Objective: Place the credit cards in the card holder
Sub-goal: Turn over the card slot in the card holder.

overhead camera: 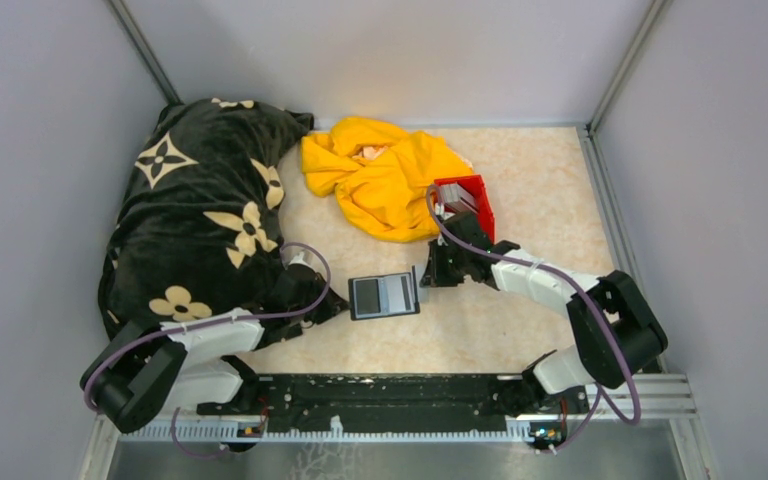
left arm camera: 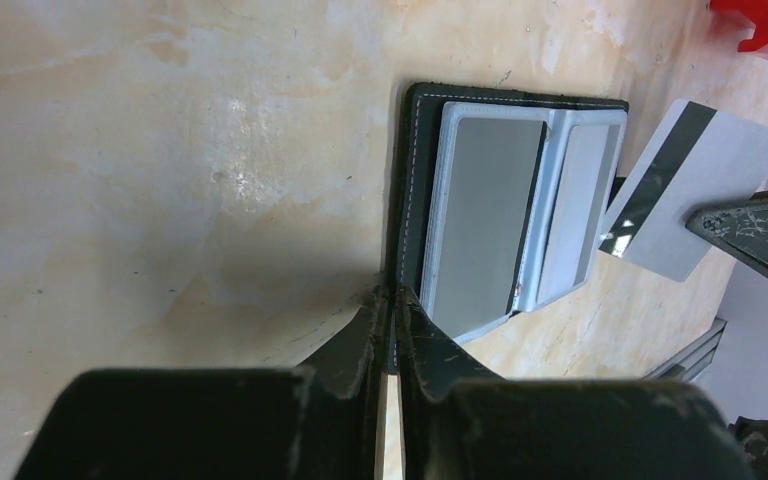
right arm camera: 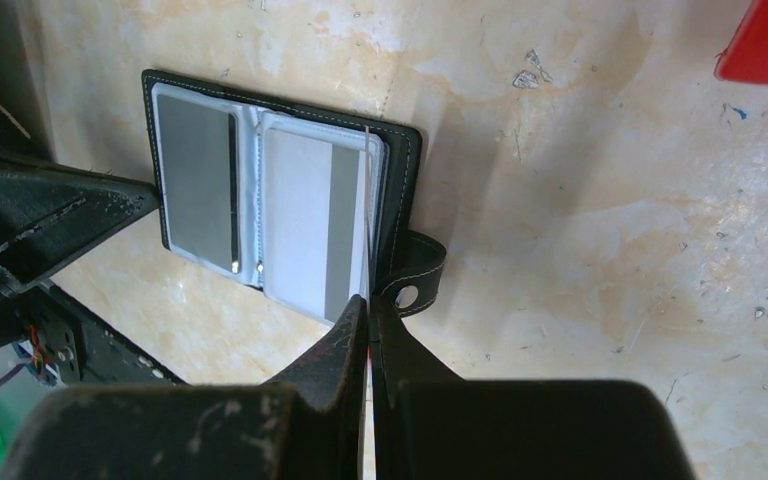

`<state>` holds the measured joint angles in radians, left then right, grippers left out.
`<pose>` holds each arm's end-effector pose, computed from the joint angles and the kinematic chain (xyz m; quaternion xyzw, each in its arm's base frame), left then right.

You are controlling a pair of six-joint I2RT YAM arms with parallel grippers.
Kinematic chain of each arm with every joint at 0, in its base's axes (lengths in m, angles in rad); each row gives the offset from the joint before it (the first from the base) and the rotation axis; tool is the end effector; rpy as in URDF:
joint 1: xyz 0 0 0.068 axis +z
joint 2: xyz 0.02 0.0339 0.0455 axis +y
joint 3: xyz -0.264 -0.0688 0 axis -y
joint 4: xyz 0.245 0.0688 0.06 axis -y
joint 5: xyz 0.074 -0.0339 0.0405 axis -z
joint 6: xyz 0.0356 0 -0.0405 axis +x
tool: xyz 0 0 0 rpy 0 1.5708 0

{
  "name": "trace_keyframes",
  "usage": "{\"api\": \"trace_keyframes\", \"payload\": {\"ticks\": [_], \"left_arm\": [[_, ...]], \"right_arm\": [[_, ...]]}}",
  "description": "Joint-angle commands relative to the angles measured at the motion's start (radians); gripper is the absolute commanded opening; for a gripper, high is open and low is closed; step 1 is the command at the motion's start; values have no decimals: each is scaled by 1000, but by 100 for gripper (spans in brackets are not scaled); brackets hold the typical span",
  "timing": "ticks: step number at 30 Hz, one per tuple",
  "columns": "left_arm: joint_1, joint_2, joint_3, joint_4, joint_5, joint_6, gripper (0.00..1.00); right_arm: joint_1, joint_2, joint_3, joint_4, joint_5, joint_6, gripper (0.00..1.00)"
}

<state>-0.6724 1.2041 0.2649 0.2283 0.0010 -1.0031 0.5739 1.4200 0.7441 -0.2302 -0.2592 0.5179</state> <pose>0.1576 -0.1255 0.1261 -0.1494 0.8966 -0.3101 0.2786 0.2267 0.1574 0.1827 -0.0684 0.9358 0.2724 0.2131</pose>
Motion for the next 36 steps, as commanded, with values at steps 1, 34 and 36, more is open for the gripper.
{"api": "trace_keyframes", "payload": {"ticks": [1,34,36], "left_arm": [[-4,27,3,-36,-7,5,12],[-10,34,-4,-49,-1,5,10],[-10,34,-4,-49,-1,5,10]], "right_arm": [[9,-21,-10,44,-14,7,0],[-52,-63,-120,177,-105,100,0],[-53,-67,-137,190,-102,110,0]]}}
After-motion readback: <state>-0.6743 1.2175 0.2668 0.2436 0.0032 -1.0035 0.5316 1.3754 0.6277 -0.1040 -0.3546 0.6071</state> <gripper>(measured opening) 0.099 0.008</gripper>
